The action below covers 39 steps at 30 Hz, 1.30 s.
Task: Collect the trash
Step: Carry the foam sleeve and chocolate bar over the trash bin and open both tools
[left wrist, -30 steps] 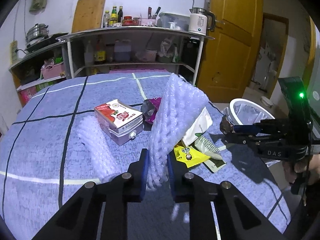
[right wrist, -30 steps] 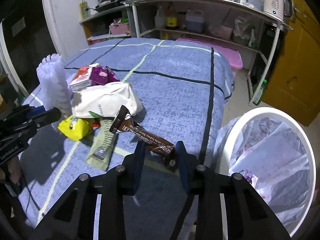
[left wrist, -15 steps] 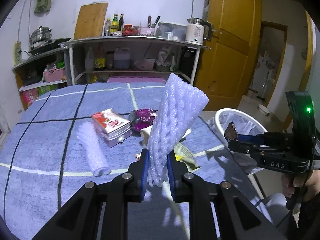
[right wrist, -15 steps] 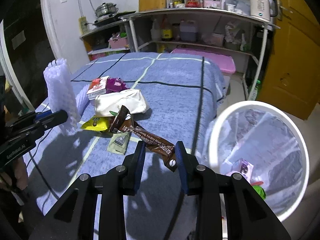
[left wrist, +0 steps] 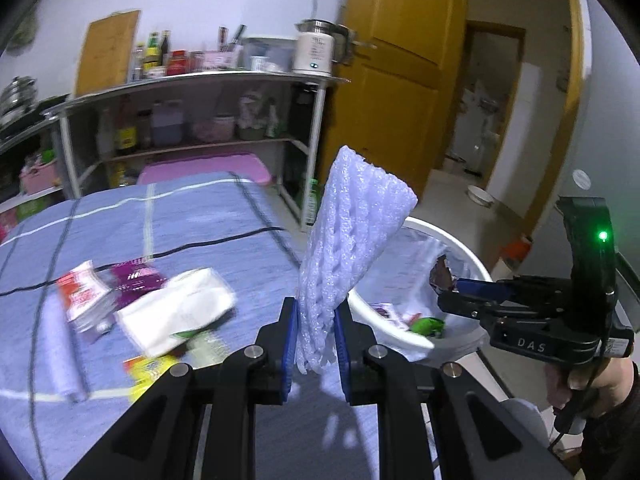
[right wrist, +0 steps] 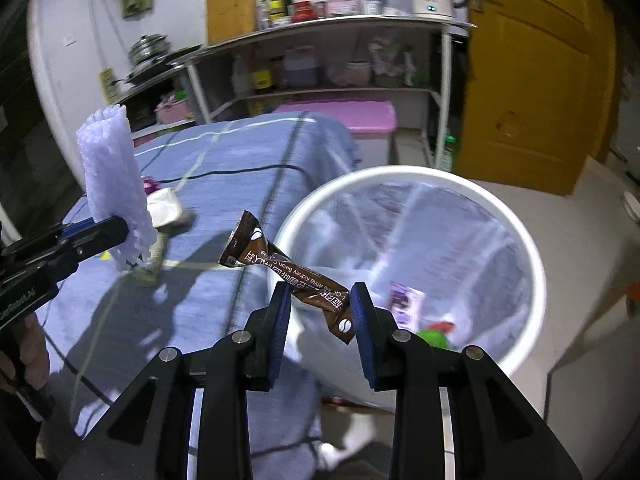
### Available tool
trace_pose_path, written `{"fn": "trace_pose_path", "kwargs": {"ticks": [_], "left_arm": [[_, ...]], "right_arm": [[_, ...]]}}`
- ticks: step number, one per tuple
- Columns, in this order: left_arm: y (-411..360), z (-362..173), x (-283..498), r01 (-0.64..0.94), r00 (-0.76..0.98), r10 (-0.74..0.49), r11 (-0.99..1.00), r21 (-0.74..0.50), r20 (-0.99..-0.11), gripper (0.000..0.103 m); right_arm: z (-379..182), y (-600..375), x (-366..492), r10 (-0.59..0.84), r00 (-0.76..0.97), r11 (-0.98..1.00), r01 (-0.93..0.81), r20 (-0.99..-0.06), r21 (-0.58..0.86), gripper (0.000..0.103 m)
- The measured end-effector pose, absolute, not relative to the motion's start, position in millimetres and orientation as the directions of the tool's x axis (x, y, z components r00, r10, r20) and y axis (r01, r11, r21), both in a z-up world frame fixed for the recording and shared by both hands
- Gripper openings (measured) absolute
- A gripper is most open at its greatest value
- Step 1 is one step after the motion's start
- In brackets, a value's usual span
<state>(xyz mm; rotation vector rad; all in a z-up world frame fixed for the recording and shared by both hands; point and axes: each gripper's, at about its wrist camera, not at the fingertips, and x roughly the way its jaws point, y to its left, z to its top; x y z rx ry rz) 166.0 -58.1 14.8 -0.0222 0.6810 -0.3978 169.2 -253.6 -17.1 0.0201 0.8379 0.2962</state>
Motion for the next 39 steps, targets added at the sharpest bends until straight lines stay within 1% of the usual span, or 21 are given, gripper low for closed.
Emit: {"fn": "trace_pose_path", "kwargs": {"ticks": [9, 18, 21, 22, 23, 25, 27, 28, 29, 39], "left_arm": [[-114, -4, 196, 0.434, 0.634, -0.430, 0.886, -0.164, -0.643, 0.018], [-140, -15, 220, 0.465, 0.598, -0.447, 0.870, -0.166, -0.665, 0.018], [-146, -18, 223, 0.471, 0.587, -0.451, 0.866, -0.169, -0.672, 0.023], [-146, -19, 224, 0.474, 0.584, -0.452, 0.864, -0.169, -0.674, 0.028], [-147, -20, 224, 0.476, 0.583, -0.455, 0.863, -0.171, -0.674, 0.036], [-147, -21, 226, 0.476, 0.577, -0.463, 0.860, -0.185, -0.673, 0.044], [-146, -22, 225, 0.471, 0.578, -0.463, 0.862, -0.188, -0.672, 0.046], [-145, -22, 226, 0.468, 0.580, -0.460, 0.864, -0.187, -0.672, 0.046], [-145, -22, 225, 0.467, 0.581, -0.460, 0.864, -0.188, -0.672, 0.046], [-124, -12, 211, 0.432, 0.616, -0.454, 0.878, -0.205, -0.643, 0.046]], "right_arm": [[-30, -299, 175, 0.197, 0.623, 0.980, -0.151, -0.757, 0.131, 0.032], [-39, -315, 184, 0.175, 0.607, 0.985, -0.111, -0.775, 0.135, 0.032], [-41, -317, 186, 0.172, 0.604, 0.985, -0.103, -0.778, 0.139, 0.033], [-41, -317, 187, 0.171, 0.604, 0.985, -0.101, -0.778, 0.138, 0.033], [-41, -317, 187, 0.170, 0.605, 0.985, -0.100, -0.778, 0.138, 0.034], [-41, -318, 187, 0.169, 0.606, 0.986, -0.098, -0.778, 0.138, 0.034], [-42, -318, 188, 0.164, 0.606, 0.986, -0.095, -0.778, 0.133, 0.039], [-42, -318, 188, 0.162, 0.607, 0.987, -0.094, -0.778, 0.132, 0.045], [-42, -318, 188, 0.163, 0.608, 0.987, -0.094, -0.777, 0.133, 0.048], [-31, -314, 179, 0.174, 0.631, 0.985, -0.109, -0.756, 0.136, 0.048]]}}
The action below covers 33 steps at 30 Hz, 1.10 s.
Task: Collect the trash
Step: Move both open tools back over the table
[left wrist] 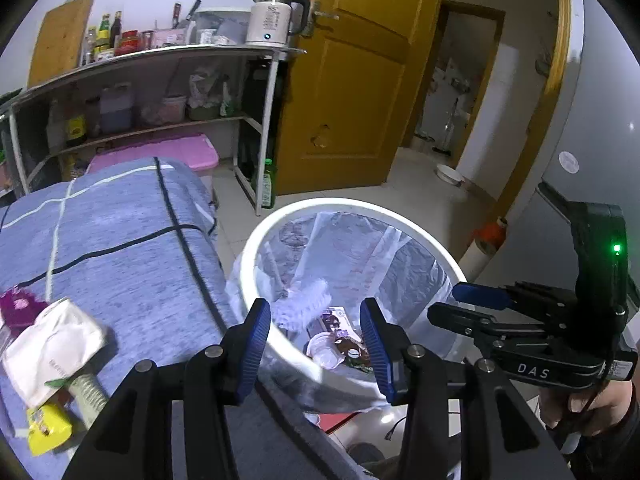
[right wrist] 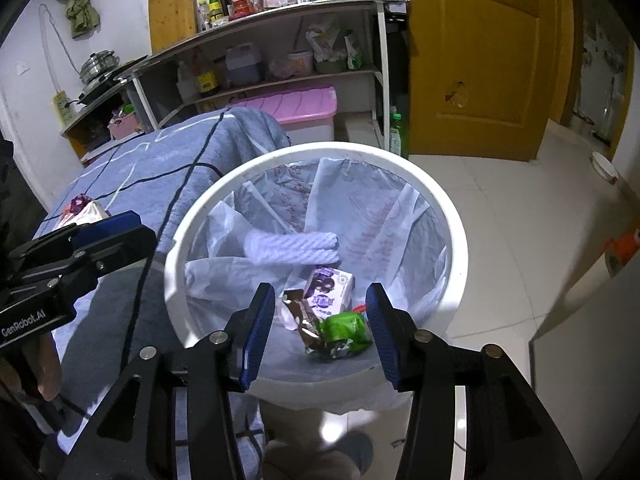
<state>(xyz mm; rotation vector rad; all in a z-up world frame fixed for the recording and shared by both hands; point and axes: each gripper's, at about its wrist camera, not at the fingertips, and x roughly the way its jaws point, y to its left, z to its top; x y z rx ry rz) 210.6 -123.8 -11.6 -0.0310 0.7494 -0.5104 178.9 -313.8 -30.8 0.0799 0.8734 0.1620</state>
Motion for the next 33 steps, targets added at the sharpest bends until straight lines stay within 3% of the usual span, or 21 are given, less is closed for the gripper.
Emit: {"fn": "trace_pose_path", "kwargs": {"ticks": [33], "left_arm": [[3, 12, 97, 0.182, 0.763, -0.245, 0.969, -0.164, -0.599, 0.046]], "right_arm": [[2, -205, 112, 0.357, 0.645, 0.926, -0.342, -0.676, 0.162, 0.048]]}}
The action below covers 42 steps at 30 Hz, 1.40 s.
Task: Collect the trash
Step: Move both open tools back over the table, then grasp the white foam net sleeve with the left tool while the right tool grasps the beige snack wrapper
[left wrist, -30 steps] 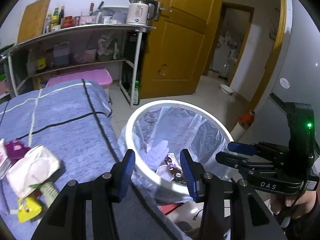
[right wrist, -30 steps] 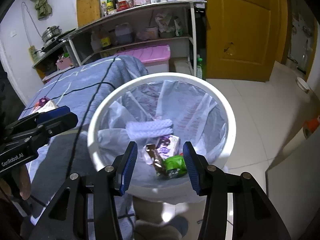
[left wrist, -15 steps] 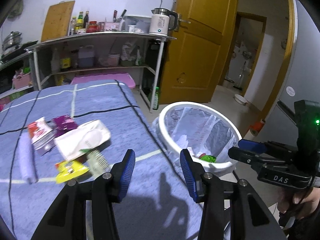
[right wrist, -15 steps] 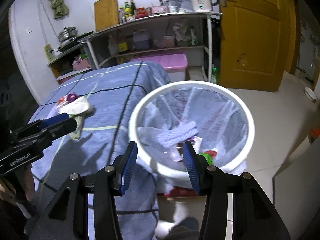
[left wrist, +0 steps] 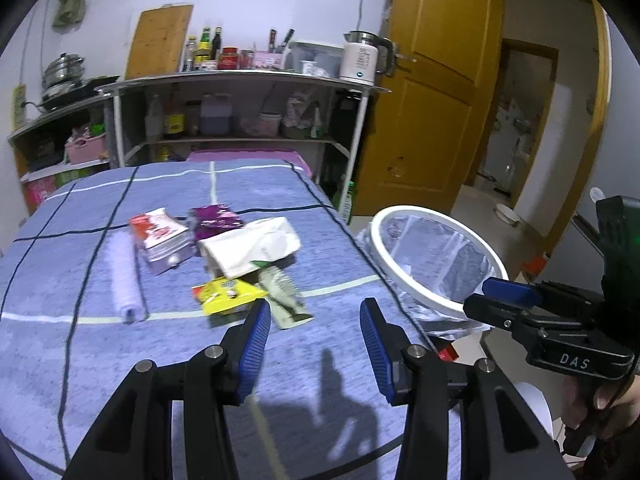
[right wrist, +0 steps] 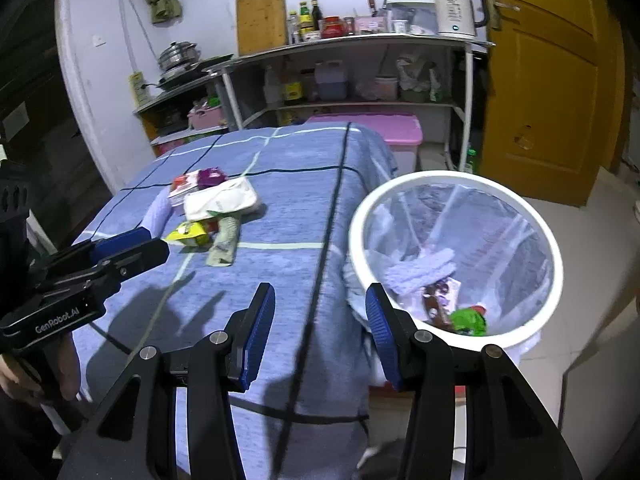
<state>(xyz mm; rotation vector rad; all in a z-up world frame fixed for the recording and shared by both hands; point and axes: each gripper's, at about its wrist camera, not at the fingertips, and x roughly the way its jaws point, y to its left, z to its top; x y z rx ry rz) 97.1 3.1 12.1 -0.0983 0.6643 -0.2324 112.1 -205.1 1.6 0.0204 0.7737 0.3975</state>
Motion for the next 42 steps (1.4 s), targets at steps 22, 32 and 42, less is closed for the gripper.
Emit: {"fn": "trace_pose_path", "kwargs": {"ticks": [22, 32, 42], "left_arm": [[94, 2, 106, -0.042, 0.783, -0.065, 0.987, -0.157, -0.618, 0.046], [127, -10, 138, -0.134, 0.766, -0.010, 0.975, -0.175, -0.643, 0.046], [136, -32, 174, -0.172, 0.726, -0.007, 0.966, -0.191, -0.688, 0.046]], "right_arm": [[-8, -135, 136, 0.445, 0.575, 0.871, -0.456, -0.687, 0.183, 0.048], [-25, -107, 166, 0.461, 0.529, 0.858, -0.469, -0.712, 0.207, 0.048], [-42, -87, 189, 0.464, 0.488, 0.852, -0.475, -0.739, 0.221, 0.046]]}}
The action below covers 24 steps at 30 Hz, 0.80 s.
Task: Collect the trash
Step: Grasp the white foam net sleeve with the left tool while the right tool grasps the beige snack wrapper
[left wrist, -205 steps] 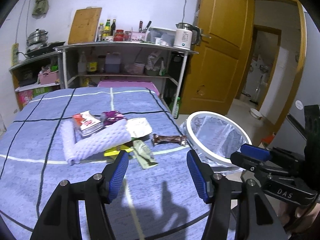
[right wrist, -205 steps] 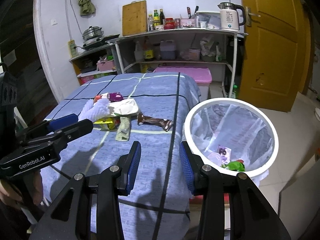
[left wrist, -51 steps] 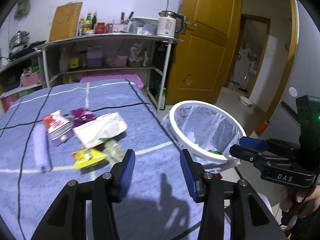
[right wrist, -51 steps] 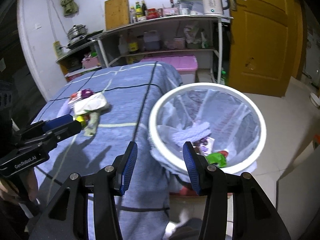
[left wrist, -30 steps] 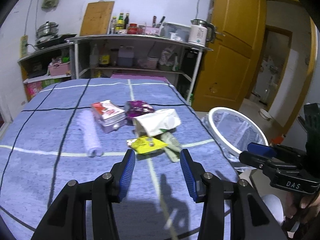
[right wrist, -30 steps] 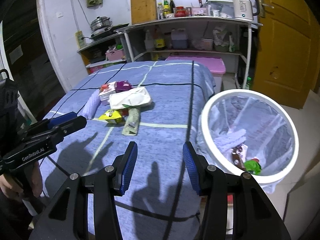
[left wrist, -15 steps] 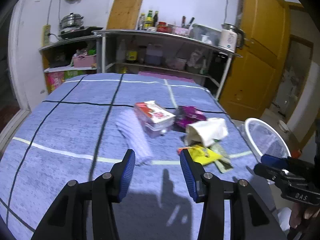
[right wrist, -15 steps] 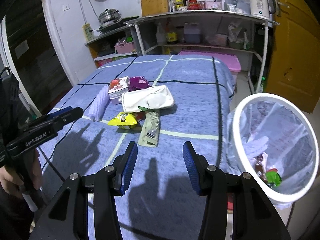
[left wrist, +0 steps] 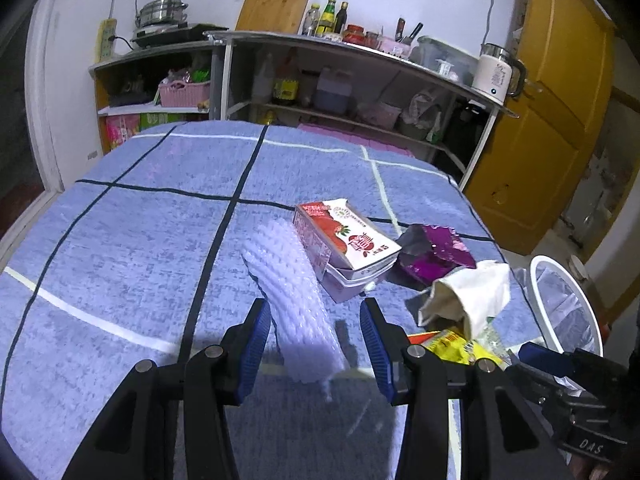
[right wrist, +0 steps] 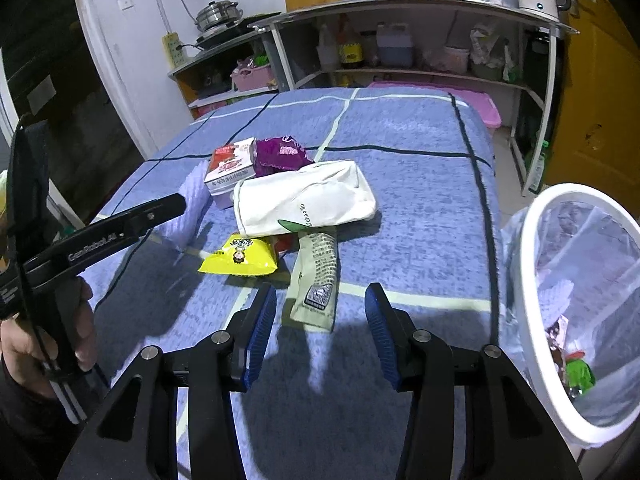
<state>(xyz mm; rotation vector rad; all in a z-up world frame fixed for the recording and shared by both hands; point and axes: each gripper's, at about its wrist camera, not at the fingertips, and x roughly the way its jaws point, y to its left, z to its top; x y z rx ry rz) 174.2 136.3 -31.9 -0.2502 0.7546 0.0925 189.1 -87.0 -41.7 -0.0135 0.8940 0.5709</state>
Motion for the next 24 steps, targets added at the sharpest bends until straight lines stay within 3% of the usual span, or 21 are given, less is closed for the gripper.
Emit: {"fn": "trace_pose_path", "kwargs": {"ticks": [3, 10, 24], "left_arm": [[134, -37, 179, -0.178, 0.714, 0.002, 0.968, -0.179, -0.700, 0.046], [134, -48, 187, -0.192, 0.678, -0.001, 0.965, -0.178, -0.735, 0.028], [129, -32, 145, -0.169, 0.717, -0.014, 0.966, -0.193, -0.697, 0.023]], "right_arm": [[-46, -82, 193, 0.459, 0.479, 0.851, -0.479, -0.748, 0.216, 0.041], [-53, -79, 197, 0.444, 0.464, 0.854, -0.478, -0.766, 0.206, 0.023], [-44, -93, 169, 0.449, 0.474, 0.853, -0.481, -0.758, 0.203, 0.022]]}}
